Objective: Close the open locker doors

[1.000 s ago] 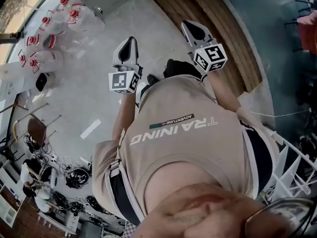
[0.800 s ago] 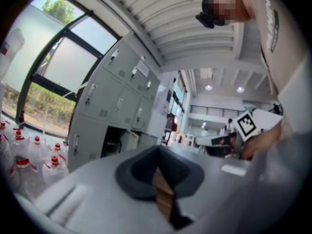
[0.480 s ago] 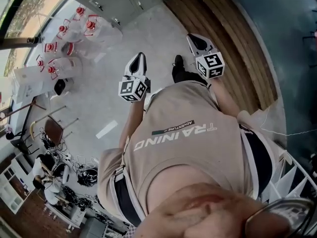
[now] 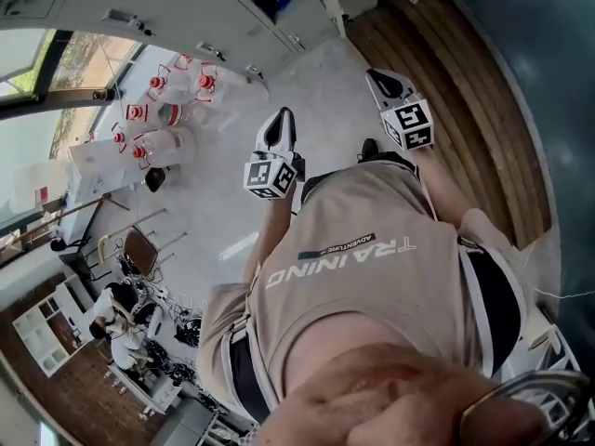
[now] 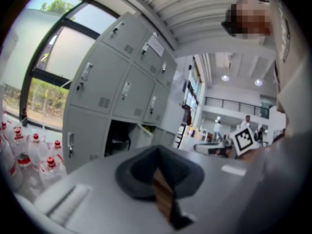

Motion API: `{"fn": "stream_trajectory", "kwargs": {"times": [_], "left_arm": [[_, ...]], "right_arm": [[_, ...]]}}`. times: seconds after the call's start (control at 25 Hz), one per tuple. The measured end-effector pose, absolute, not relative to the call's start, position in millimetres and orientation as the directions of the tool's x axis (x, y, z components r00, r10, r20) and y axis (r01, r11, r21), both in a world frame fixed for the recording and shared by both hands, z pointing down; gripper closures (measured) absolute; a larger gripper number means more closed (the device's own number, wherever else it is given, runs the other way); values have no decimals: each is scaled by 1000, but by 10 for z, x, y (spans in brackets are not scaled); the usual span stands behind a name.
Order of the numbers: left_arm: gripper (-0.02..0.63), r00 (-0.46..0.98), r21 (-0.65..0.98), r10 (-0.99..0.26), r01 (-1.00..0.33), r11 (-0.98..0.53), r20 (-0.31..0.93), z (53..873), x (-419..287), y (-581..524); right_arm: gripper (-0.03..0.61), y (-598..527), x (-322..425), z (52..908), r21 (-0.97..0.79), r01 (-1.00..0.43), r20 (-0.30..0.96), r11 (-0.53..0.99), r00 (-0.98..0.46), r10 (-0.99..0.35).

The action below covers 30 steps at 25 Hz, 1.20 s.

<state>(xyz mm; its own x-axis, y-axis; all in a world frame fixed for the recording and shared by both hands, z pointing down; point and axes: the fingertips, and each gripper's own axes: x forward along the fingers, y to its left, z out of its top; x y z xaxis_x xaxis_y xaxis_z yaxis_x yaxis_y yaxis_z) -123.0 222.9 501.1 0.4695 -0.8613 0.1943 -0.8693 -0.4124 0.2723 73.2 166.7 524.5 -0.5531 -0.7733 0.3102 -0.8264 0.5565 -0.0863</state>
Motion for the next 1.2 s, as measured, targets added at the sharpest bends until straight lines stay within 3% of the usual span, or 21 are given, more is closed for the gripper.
{"fn": "stream_trajectory", "kwargs": {"times": [0.16, 0.28, 0.52, 1.0, 1.2], "left_arm": [[609, 409, 463, -890, -841, -281, 202, 5176, -1143, 1890], [609, 374, 421, -890, -874, -244, 260, 5285, -1182, 1722], [609, 415, 247, -878, -900, -359, 238, 5169, -1142, 1214], [609, 646, 277, -749, -754, -596, 146, 5100, -1068, -310], [609, 634, 229, -765, -766, -600, 115, 5052, -1499, -751]], "right_arm": [[566, 1311, 793, 5403, -117, -810, 329, 575, -578, -747], [565, 1180, 795, 5514, -164, -793, 351, 587, -603, -716], [566, 849, 887, 5692, -206, -831, 391, 517, -555, -734], [566, -382, 920, 5804, -133, -922, 469, 363, -381, -797], [566, -934, 965, 6050, -133, -943, 480, 306, -331, -812]]}}
